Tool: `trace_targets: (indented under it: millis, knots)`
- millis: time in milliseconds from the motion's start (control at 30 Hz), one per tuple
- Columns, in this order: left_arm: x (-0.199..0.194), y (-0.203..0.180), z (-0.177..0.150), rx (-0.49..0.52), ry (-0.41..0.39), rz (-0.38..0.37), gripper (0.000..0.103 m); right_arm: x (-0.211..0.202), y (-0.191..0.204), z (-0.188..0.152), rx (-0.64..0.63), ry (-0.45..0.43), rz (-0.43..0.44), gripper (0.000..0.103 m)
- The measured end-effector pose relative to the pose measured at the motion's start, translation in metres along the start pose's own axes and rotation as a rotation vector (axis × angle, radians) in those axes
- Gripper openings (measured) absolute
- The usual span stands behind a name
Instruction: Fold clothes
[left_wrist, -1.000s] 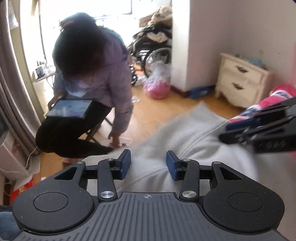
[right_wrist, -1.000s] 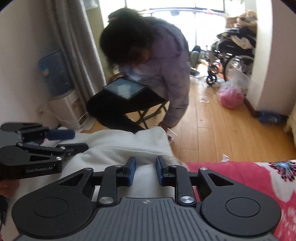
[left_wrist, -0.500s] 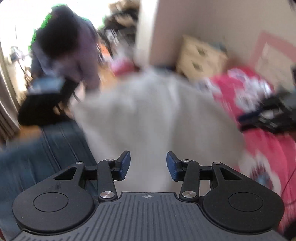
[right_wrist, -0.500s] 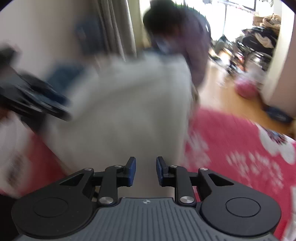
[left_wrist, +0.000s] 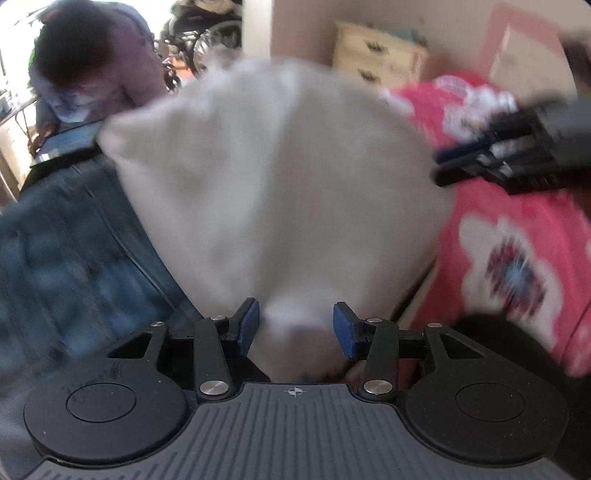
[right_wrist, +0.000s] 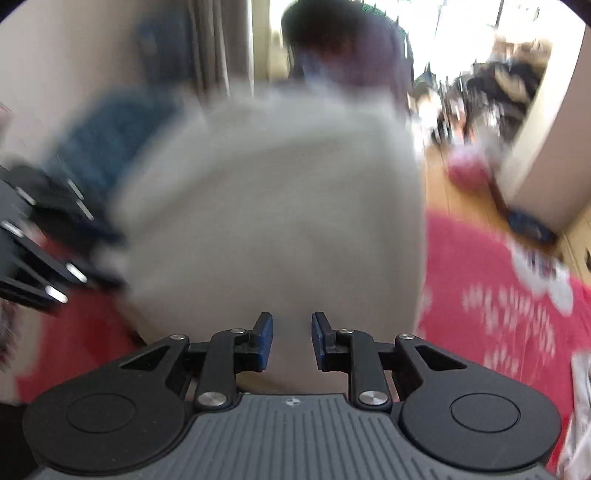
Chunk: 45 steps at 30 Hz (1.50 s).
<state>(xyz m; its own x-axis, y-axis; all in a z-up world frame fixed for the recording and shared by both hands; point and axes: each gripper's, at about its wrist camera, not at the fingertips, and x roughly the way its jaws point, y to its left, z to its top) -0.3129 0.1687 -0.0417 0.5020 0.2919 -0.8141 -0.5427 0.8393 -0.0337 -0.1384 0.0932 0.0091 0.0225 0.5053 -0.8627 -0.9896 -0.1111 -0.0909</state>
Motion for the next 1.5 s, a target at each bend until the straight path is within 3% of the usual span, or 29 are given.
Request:
trace_targets:
  millis: [67,133,200,267,400,500,633,767,833,900,933,1067,1133,1333,1500]
  knots:
    - [0.008,-0.01,-0.013,0.063,-0.029,0.044,0.045,0.004,0.003,-0.008,0.012,0.069,-0.061,0.022]
    - [-0.001,-0.019,-0.015,0.099,-0.031,0.059,0.045,-0.021,0.007,-0.011,0.083,0.019,-0.047,0.024]
    - [-0.017,-0.02,-0.017,0.064,-0.039,0.034,0.045,-0.035,0.01,-0.013,0.163,-0.016,-0.015,0.025]
    - [-0.025,-0.022,-0.025,0.035,-0.036,0.004,0.046,-0.027,0.014,-0.015,0.205,0.001,-0.037,0.026]
    - [0.009,-0.024,-0.034,-0.016,0.043,0.021,0.045,0.008,0.014,-0.018,0.323,0.151,-0.137,0.026]
    - [0.019,-0.019,-0.033,-0.099,0.1,0.032,0.044,-0.021,0.011,-0.022,0.425,0.096,-0.111,0.027]
    - [-0.013,-0.016,-0.028,-0.135,0.068,0.019,0.051,-0.073,0.021,-0.02,0.481,-0.006,-0.116,0.041]
    - [-0.046,-0.019,-0.019,-0.227,0.018,0.024,0.074,-0.112,0.026,-0.02,0.543,-0.112,-0.111,0.049]
    - [-0.063,-0.022,-0.012,-0.288,-0.026,0.035,0.082,-0.129,0.027,-0.022,0.584,-0.165,-0.105,0.059]
    - [-0.078,-0.028,-0.005,-0.331,-0.083,0.034,0.092,-0.144,0.027,-0.023,0.606,-0.21,-0.098,0.063]
    - [-0.086,-0.031,-0.001,-0.348,-0.112,0.033,0.1,-0.151,0.028,-0.024,0.607,-0.23,-0.1,0.07]
    - [-0.116,-0.044,0.01,-0.395,-0.202,0.044,0.103,-0.171,0.035,-0.028,0.595,-0.276,-0.151,0.084]
    - [-0.129,-0.051,0.012,-0.401,-0.238,0.056,0.103,-0.178,0.036,-0.032,0.599,-0.286,-0.156,0.096]
    - [-0.145,-0.07,0.011,-0.391,-0.324,0.115,0.103,-0.188,0.048,-0.034,0.551,-0.294,-0.184,0.103]
    - [-0.146,-0.074,0.007,-0.471,-0.344,0.177,0.103,-0.19,0.063,-0.034,0.5,-0.271,-0.21,0.103]
